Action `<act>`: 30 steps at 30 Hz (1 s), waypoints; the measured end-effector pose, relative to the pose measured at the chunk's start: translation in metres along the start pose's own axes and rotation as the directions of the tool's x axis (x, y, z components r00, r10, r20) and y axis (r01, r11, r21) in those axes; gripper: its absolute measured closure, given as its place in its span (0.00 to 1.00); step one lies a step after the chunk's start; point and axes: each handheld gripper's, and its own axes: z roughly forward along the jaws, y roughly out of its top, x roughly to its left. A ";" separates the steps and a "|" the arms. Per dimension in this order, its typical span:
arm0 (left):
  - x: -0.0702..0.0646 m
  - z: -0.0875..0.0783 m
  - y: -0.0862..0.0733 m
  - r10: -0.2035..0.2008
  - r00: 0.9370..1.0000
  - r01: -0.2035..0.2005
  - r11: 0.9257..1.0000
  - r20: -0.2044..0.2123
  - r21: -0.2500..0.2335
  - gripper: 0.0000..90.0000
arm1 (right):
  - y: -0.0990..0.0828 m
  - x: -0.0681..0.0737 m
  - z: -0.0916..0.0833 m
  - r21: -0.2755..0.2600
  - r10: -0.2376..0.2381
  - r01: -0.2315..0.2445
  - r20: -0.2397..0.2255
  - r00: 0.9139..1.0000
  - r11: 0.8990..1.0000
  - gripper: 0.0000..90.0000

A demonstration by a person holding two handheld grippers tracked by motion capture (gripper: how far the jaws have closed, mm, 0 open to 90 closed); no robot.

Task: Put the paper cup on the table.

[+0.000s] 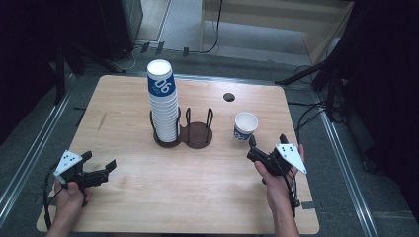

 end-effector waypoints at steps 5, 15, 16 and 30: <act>0.000 0.000 0.000 0.004 1.000 -0.004 1.000 -0.002 0.001 0.02 | -0.002 -0.009 -0.010 -0.007 -0.002 0.002 0.015 1.000 1.000 0.00; -0.001 0.000 0.000 0.007 1.000 -0.007 1.000 -0.002 0.003 0.02 | -0.011 -0.027 -0.028 0.002 0.007 -0.007 0.048 0.999 1.000 0.00; -0.001 0.000 0.000 0.008 1.000 -0.008 1.000 -0.002 0.004 0.02 | -0.013 -0.029 -0.029 0.004 0.005 -0.005 0.051 0.999 1.000 0.00; -0.002 0.000 -0.001 0.017 1.000 -0.017 1.000 -0.004 0.007 0.02 | -0.031 -0.051 -0.046 0.047 0.014 -0.019 0.096 0.995 0.999 0.00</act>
